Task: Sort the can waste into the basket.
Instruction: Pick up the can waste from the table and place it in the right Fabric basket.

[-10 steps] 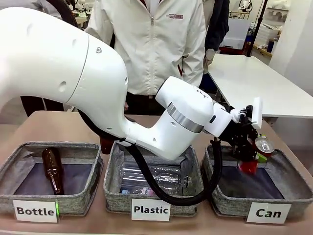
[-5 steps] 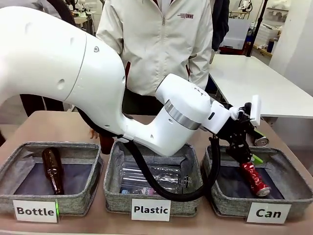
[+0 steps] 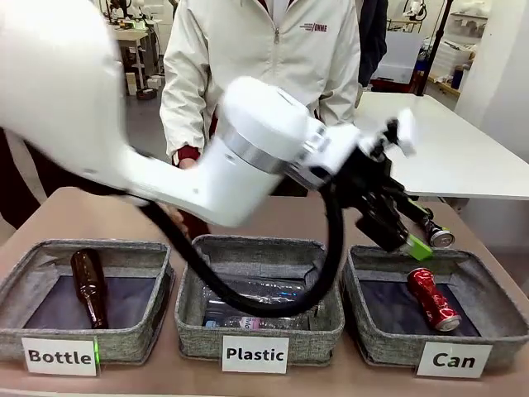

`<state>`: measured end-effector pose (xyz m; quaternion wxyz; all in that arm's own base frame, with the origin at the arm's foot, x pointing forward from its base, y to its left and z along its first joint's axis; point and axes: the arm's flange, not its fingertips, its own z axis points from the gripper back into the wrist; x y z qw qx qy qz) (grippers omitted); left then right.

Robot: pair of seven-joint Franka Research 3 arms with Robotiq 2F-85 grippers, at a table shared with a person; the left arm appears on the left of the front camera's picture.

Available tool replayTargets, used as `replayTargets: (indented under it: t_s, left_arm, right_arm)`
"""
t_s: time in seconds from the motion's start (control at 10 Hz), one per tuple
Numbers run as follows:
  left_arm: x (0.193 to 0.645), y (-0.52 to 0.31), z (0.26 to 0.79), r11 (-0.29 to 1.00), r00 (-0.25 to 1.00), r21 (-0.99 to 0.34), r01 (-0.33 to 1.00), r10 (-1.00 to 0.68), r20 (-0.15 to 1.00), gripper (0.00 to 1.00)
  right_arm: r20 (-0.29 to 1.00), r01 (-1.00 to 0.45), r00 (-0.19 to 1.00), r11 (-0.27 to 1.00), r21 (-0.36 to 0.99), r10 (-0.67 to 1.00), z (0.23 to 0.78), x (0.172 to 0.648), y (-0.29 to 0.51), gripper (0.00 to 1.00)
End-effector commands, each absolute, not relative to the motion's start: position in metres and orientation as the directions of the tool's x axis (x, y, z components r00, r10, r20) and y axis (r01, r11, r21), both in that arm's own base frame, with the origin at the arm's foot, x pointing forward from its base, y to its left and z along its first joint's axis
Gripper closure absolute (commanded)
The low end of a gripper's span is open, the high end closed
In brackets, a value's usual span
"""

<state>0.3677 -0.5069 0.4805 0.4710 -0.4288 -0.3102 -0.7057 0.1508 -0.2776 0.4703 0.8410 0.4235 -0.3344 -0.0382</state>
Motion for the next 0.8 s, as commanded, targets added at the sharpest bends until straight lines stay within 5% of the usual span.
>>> replayTargets:
  t_s: [0.0, 0.3, 0.5, 0.7]
  left_arm:
    - [0.331, -0.426, 0.524, -0.323, -0.155, 0.036, 0.946, -0.352, 0.923, 0.00]
    - [0.307, -0.288, 0.559, -0.347, 0.095, -0.214, 0.913, -0.330, 0.939, 0.00]
    - [0.311, -0.146, 0.581, -0.060, 0.270, -0.292, 0.955, -0.242, 0.932, 0.00]
    - [0.315, -0.007, 0.581, 0.066, 0.412, -0.407, 0.911, -0.092, 0.907, 0.00]
  right_arm:
    - [0.451, -0.175, 0.804, 0.571, 0.802, -0.387, 0.476, 0.191, -0.242, 0.00]
    - [0.413, -0.204, 0.848, 0.515, 0.833, -0.333, 0.480, 0.207, -0.200, 0.00]
    - [0.430, -0.240, 0.853, 0.511, 0.825, -0.294, 0.476, 0.230, -0.152, 0.00]
    - [0.495, -0.357, 0.830, 0.438, 0.825, -0.255, 0.483, 0.256, -0.093, 0.00]
